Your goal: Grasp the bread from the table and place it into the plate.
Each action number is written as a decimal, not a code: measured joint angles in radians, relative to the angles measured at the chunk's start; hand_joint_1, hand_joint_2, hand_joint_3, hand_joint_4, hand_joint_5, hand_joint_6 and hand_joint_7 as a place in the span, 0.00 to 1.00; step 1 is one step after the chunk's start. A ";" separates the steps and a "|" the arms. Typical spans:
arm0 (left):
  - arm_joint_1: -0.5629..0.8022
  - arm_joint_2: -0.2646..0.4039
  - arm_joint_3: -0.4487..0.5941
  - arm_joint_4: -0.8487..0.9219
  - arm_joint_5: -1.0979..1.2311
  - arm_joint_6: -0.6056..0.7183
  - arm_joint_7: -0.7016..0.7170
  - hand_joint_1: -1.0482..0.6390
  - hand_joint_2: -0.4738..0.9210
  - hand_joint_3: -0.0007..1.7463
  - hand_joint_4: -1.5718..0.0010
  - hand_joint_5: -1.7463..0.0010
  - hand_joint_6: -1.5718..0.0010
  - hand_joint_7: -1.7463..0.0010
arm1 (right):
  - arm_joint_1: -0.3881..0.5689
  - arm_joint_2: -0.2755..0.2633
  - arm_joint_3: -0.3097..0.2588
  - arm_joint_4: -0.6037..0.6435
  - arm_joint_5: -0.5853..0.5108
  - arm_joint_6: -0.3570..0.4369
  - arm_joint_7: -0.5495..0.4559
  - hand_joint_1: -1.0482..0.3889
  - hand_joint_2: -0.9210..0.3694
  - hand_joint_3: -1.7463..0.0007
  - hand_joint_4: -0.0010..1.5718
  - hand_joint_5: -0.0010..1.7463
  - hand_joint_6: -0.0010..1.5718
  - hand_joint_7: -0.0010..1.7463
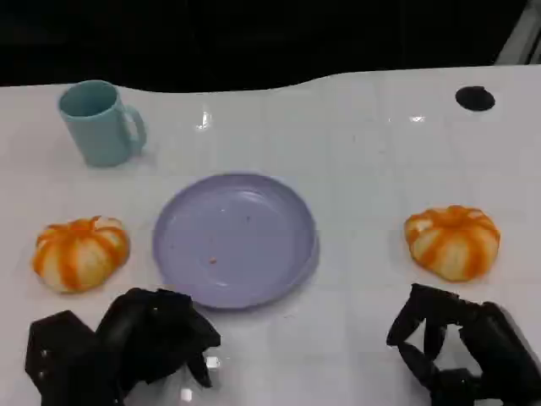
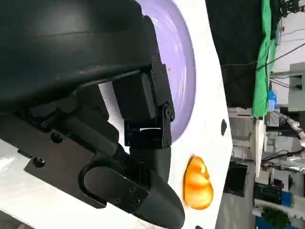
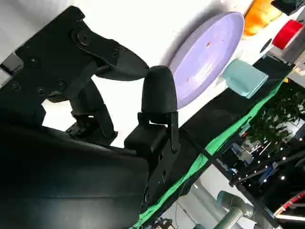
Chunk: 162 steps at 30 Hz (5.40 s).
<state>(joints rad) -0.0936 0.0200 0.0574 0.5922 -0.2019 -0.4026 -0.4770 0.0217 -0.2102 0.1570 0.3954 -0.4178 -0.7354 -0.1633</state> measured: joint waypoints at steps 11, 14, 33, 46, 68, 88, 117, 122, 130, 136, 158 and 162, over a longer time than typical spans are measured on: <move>0.000 0.000 0.000 0.000 0.000 0.000 0.000 0.00 0.93 0.00 0.08 0.42 0.01 0.71 | 0.000 0.000 0.000 0.000 0.000 0.000 0.000 0.52 0.42 0.33 0.52 1.00 0.49 0.78; 0.000 0.000 0.000 0.000 0.000 0.000 0.000 0.00 0.93 0.00 0.08 0.42 0.01 0.71 | 0.000 0.000 0.000 0.001 0.000 0.000 0.000 0.52 0.42 0.33 0.52 1.00 0.48 0.78; 0.000 0.000 0.000 0.000 0.000 0.000 0.000 0.00 0.93 0.00 0.07 0.42 0.01 0.71 | 0.000 0.000 0.000 0.002 0.000 -0.001 0.000 0.52 0.38 0.39 0.48 0.97 0.52 0.62; -0.003 0.000 0.000 0.006 0.000 0.000 0.000 0.00 0.93 0.00 0.07 0.42 0.01 0.71 | -0.001 0.003 -0.018 -0.025 -0.047 0.007 -0.064 0.46 0.18 0.69 0.35 0.64 0.52 0.20; 0.000 -0.019 -0.008 0.002 0.019 -0.003 0.014 0.00 0.93 0.00 0.06 0.43 0.01 0.71 | 0.028 -0.111 -0.059 -0.301 -0.337 0.287 -0.144 0.40 0.03 0.99 0.01 0.33 0.23 0.00; 0.014 -0.020 -0.001 -0.017 0.017 0.002 0.016 0.00 0.92 0.00 0.06 0.44 0.00 0.71 | -0.083 -0.175 0.029 -0.262 -0.475 0.559 -0.056 0.36 0.03 1.00 0.00 0.24 0.16 0.01; 0.042 -0.021 -0.001 -0.045 0.018 0.003 0.017 0.00 0.92 0.00 0.06 0.43 0.00 0.71 | -0.460 -0.106 0.243 0.350 -0.464 0.653 -0.223 0.48 0.05 1.00 0.11 0.23 0.23 0.02; 0.044 -0.021 -0.001 -0.054 0.018 0.011 0.017 0.00 0.92 0.00 0.06 0.43 0.00 0.71 | -0.518 -0.089 0.257 0.488 -0.425 0.575 -0.332 0.63 0.01 0.93 0.55 0.87 0.58 0.56; 0.044 -0.023 -0.002 -0.058 0.019 0.014 0.018 0.00 0.92 0.00 0.06 0.43 0.01 0.71 | -0.545 -0.087 0.270 0.597 -0.396 0.438 -0.523 0.64 0.34 0.45 0.57 1.00 0.42 1.00; 0.042 -0.025 -0.002 -0.056 0.019 0.014 0.018 0.00 0.92 0.00 0.07 0.43 0.01 0.71 | -0.553 -0.092 0.292 0.617 -0.396 0.397 -0.615 0.64 0.46 0.34 0.62 1.00 0.45 1.00; 0.020 -0.030 -0.007 -0.026 0.030 0.002 0.028 0.00 0.93 0.00 0.06 0.42 0.01 0.70 | -0.531 -0.029 0.299 0.311 -0.310 0.287 -0.469 0.65 0.54 0.15 0.64 1.00 0.49 0.99; 0.020 -0.030 -0.007 -0.016 0.030 -0.007 0.028 0.00 0.93 0.01 0.06 0.42 0.01 0.70 | -0.531 0.041 0.300 0.287 -0.297 0.286 -0.418 0.64 0.56 0.13 0.64 1.00 0.50 0.97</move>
<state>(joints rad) -0.0732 -0.0099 0.0505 0.5760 -0.1724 -0.4094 -0.4493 -0.5095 -0.1690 0.4569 0.6820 -0.7151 -0.4494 -0.5815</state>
